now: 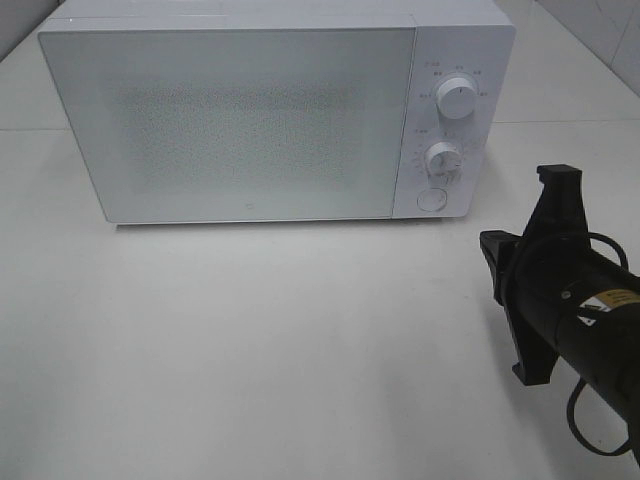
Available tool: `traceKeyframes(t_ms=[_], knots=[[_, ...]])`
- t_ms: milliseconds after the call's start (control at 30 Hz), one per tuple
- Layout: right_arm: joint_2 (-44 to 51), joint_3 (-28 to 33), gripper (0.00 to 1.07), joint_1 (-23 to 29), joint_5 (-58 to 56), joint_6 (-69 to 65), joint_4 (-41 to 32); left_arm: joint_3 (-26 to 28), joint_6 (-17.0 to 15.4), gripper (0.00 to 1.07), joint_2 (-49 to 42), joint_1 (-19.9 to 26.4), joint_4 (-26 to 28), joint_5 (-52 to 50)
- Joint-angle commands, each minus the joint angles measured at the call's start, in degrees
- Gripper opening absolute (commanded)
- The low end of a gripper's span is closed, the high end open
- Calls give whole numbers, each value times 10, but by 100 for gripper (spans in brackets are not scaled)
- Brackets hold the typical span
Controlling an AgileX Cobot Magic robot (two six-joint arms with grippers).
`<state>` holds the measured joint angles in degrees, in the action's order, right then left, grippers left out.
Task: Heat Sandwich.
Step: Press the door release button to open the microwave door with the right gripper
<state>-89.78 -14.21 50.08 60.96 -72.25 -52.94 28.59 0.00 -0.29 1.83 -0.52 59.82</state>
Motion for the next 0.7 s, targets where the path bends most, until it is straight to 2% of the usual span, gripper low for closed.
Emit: traceKeyframes(t_ms=[33,167,300,700], knots=[[-9,-6,0,-11,-6,-3,8,-2,0,100,-14,1,-1,-5],[-27,-11,0,-30,-10,-29,35,-2,0,100,-14,1,-1,-5],[-52,-38,0,-67,-23,-51,93,-2,0,100,-14,1,-1,-5],[-111,-108,0,-129,-67,-77,146,-2,0,100,-14,1,-1,-5]])
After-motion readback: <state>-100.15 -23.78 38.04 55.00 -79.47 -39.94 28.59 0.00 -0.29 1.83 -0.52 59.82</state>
